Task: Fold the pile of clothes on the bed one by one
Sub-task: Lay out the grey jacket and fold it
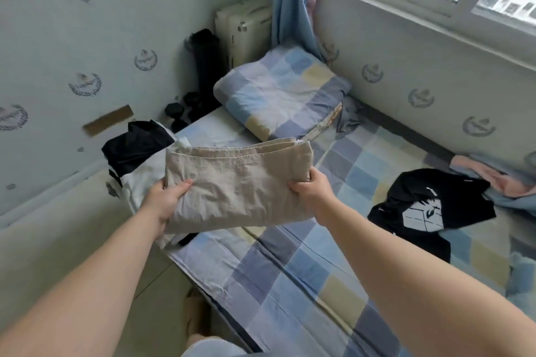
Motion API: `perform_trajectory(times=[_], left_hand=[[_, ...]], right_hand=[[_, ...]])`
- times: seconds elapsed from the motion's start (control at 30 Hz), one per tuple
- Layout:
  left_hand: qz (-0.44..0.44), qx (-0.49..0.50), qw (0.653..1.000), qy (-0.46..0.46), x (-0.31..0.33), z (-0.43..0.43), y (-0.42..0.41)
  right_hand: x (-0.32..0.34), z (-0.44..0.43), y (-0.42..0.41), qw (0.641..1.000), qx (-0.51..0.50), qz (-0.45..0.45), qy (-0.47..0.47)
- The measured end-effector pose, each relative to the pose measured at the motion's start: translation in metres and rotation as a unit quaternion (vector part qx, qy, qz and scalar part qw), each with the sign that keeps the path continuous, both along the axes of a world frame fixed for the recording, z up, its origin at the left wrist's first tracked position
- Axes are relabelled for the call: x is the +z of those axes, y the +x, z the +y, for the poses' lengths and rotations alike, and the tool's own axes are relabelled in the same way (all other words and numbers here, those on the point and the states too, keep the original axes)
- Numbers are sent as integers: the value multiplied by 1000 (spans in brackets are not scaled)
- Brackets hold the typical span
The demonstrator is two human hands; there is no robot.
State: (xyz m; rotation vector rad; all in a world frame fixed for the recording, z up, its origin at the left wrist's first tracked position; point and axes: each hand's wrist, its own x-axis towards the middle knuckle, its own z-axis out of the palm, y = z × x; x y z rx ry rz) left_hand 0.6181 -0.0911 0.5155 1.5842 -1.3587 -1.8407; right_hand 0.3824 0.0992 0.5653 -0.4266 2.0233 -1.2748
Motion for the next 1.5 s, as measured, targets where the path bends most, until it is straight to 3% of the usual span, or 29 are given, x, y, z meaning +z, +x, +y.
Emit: perform_trajectory(times=[0.33,0.63,0.8,1.0,1.23,1.37,1.5], left_hand=[[-7,19,997,71,-36,-144,54],[-56,91,982,159,-166,-195,77],[-52,171,974,136,-246,-211,74],[-9,246,964,103,-234,-211,72],[-44,249,966,61,-212,-230,63],[-29,295,955,26,-205,-238,65],[-112,239,962,68,-210,-242,63]], right_hand=[[-22,-172,43,995,49,43,77],[-153,-295,46,971,108,84,198],[-225,-350,36,973,68,113,189],[-234,-367,35,979,33,177,96],[-214,-409,42,964,107,202,137],[-205,-415,48,972,67,216,71],[-210,-416,48,958,114,195,176]])
